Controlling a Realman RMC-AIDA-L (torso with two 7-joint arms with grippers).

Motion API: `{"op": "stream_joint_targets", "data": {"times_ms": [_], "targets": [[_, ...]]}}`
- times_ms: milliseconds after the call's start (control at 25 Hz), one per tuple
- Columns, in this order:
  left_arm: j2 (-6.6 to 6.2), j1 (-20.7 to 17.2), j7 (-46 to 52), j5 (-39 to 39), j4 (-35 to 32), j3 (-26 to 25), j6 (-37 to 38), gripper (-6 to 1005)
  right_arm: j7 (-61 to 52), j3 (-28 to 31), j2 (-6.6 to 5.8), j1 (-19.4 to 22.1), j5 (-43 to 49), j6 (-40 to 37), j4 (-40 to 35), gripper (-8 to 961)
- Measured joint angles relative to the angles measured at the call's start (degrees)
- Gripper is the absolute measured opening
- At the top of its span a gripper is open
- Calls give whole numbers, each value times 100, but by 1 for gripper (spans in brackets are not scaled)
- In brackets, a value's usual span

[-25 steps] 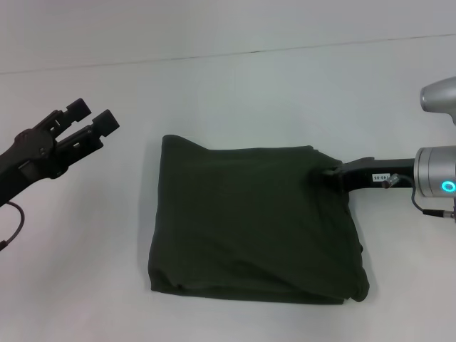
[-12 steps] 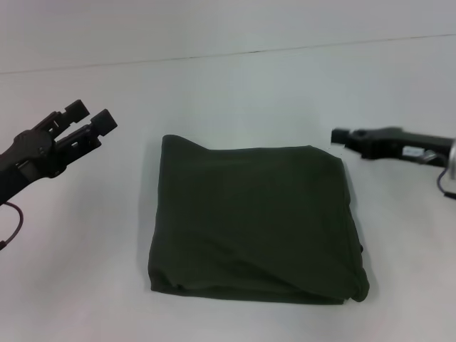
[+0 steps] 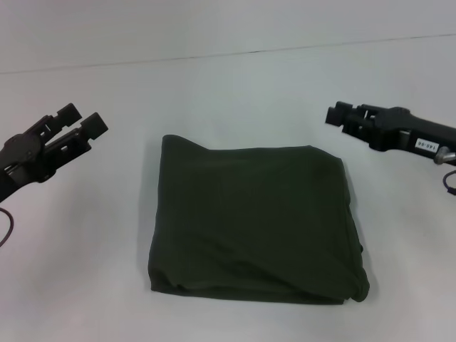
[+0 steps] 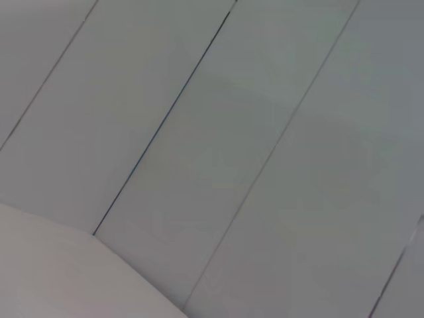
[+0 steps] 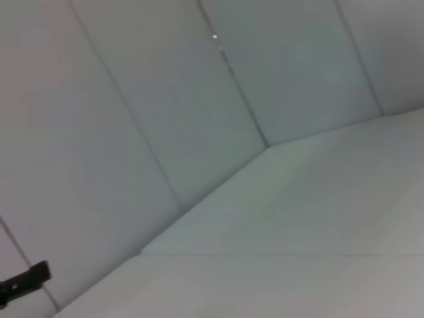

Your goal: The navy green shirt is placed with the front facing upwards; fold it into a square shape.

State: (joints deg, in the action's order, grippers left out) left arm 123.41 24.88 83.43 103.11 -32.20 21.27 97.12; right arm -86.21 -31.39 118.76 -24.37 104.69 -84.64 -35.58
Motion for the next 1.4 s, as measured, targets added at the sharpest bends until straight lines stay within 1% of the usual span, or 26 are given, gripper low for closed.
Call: {"op": "stream_joint_targets", "data": {"times_ms": [160, 280, 360, 560, 600, 720, 840, 1120, 1240, 1400], "targets": [[-16, -65, 36, 46, -124, 29, 165, 963, 178, -96, -2, 30, 41, -162, 94, 231], [-19, -182, 38, 48, -209, 20, 262, 963, 345, -103, -27, 94, 43, -417, 155, 293], [-32, -276, 77, 47, -275, 15, 386, 963, 361, -115, -48, 127, 46, -553, 156, 378], [-56, -300, 190, 218, -378, 51, 589, 963, 354, -294, -147, 111, 376, -1195, 159, 597], [-91, -303, 379, 712, -560, 68, 1037, 963, 345, -311, -153, 99, 465, -1333, 161, 646], [-103, -319, 464, 1058, -656, 40, 1266, 963, 332, -332, -157, 100, 624, -1655, 166, 791], [-102, -385, 475, 1209, -671, 13, 1328, 963, 333, -342, -157, 164, 732, -1850, 166, 936], [-93, -399, 612, 1653, -739, 88, 1349, 963, 316, -344, -138, 164, 1150, -2110, 166, 933], [-91, -389, 612, 1695, -740, 88, 1352, 963, 314, -344, -119, 145, 1198, -2130, 165, 932], [-89, -388, 617, 1695, -740, 94, 1371, 963, 311, -399, -129, 136, 1219, -2174, 163, 930]]}}
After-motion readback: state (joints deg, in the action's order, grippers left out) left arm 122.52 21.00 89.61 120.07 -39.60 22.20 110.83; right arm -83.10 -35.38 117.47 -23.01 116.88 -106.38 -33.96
